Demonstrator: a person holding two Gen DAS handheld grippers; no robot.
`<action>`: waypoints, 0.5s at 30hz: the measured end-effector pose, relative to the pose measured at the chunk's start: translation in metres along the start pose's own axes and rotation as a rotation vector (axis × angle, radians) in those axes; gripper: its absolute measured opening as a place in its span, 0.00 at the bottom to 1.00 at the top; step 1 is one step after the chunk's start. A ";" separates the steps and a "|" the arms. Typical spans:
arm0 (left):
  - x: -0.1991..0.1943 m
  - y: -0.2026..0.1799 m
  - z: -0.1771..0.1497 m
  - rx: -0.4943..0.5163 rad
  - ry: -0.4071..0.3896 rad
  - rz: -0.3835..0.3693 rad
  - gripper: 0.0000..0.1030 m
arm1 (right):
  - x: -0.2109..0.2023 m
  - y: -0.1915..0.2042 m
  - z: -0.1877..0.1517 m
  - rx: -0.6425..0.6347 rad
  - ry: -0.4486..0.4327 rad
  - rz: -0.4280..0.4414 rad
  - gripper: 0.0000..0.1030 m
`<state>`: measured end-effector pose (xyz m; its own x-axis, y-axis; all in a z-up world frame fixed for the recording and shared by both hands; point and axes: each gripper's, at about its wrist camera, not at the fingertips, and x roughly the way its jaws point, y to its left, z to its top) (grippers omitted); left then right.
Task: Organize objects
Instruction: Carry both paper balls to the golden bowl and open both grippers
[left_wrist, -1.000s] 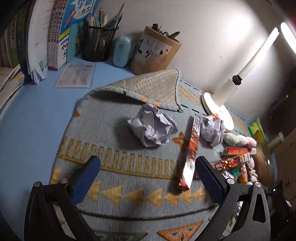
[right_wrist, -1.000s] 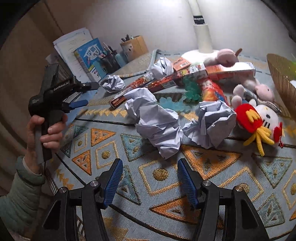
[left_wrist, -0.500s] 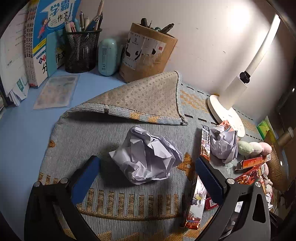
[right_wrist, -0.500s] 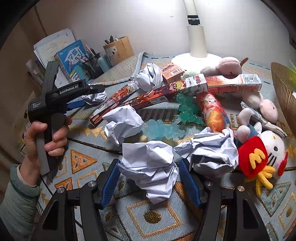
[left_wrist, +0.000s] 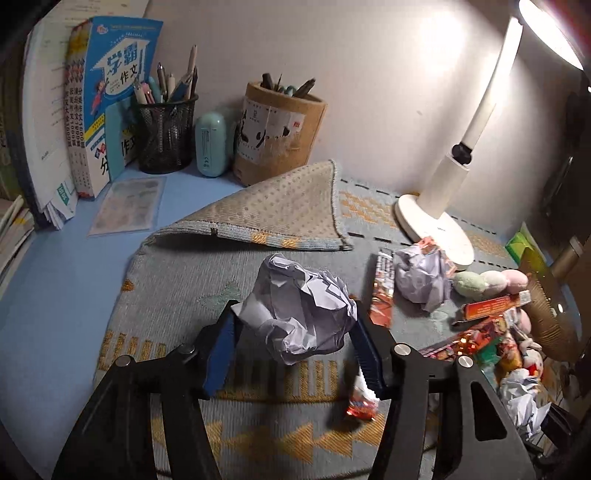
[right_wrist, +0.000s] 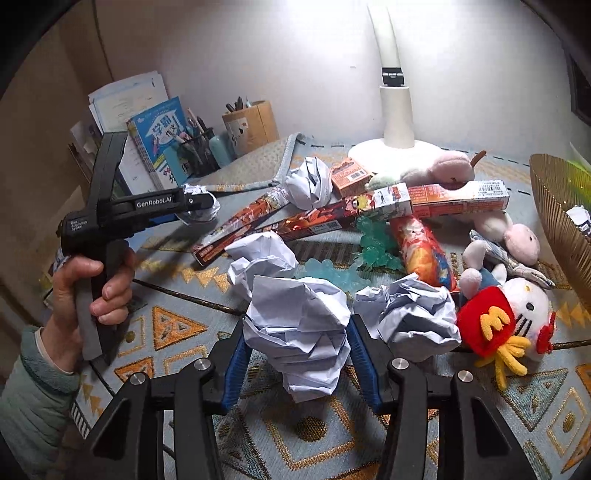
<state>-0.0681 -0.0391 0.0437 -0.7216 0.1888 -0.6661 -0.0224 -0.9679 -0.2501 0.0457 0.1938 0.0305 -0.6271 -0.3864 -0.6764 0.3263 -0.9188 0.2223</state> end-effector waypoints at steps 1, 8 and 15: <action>-0.014 -0.004 -0.004 0.005 -0.016 -0.018 0.54 | -0.006 0.001 -0.001 0.002 -0.012 0.008 0.48; -0.086 -0.045 -0.064 0.042 -0.033 -0.210 0.54 | -0.054 0.006 -0.042 -0.025 -0.029 -0.017 0.49; -0.080 -0.085 -0.112 0.150 -0.008 -0.227 0.54 | -0.084 -0.016 -0.071 0.004 -0.028 -0.105 0.50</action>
<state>0.0691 0.0465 0.0400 -0.6918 0.4029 -0.5992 -0.2858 -0.9149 -0.2852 0.1432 0.2462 0.0340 -0.6770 -0.2898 -0.6765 0.2550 -0.9546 0.1538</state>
